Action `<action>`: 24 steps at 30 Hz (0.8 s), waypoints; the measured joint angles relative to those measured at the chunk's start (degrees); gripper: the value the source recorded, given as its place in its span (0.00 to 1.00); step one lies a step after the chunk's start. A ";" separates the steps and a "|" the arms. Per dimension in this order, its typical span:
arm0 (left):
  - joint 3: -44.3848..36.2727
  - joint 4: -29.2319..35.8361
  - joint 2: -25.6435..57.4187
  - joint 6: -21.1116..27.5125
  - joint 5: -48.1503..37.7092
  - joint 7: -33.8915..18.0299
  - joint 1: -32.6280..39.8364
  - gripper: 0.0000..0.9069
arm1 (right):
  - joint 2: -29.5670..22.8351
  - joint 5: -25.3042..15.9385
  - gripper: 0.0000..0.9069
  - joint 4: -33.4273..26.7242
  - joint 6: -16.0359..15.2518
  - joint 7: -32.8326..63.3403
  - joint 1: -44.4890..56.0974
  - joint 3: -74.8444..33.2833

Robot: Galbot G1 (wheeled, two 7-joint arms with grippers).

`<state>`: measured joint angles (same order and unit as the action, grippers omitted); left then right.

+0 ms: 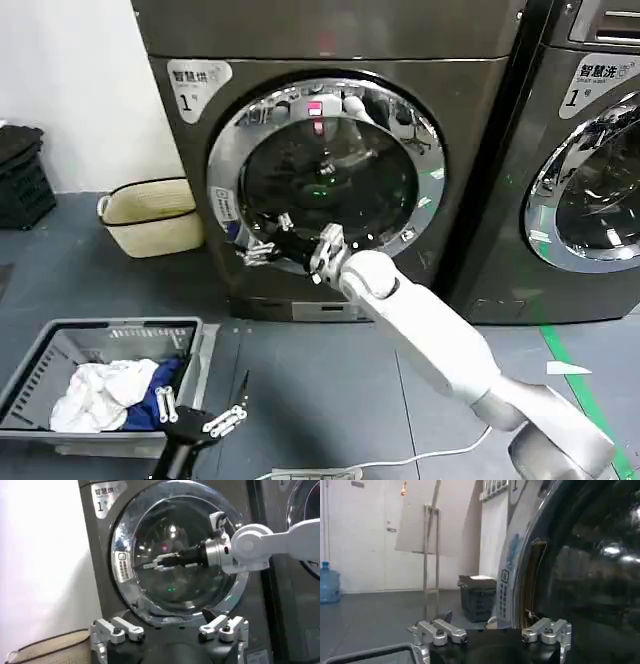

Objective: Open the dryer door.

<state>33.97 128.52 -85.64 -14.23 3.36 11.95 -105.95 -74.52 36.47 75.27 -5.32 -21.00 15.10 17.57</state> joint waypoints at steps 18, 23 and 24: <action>0.05 0.29 -0.21 -0.09 0.06 0.00 -0.15 1.00 | -2.97 -0.84 1.00 -3.51 0.21 -0.44 -1.61 0.50; 0.05 0.29 -0.23 -0.09 0.07 0.01 -0.11 1.00 | -3.41 -0.99 1.00 -4.57 0.37 -0.67 -2.18 0.56; 0.05 0.29 -0.23 -0.09 0.06 0.01 -0.09 1.00 | -3.45 -1.01 1.00 -4.74 0.42 -0.70 -2.28 0.56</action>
<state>34.01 128.82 -85.87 -14.32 3.42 11.95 -106.04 -77.97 35.47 70.53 -4.90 -21.70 12.81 18.14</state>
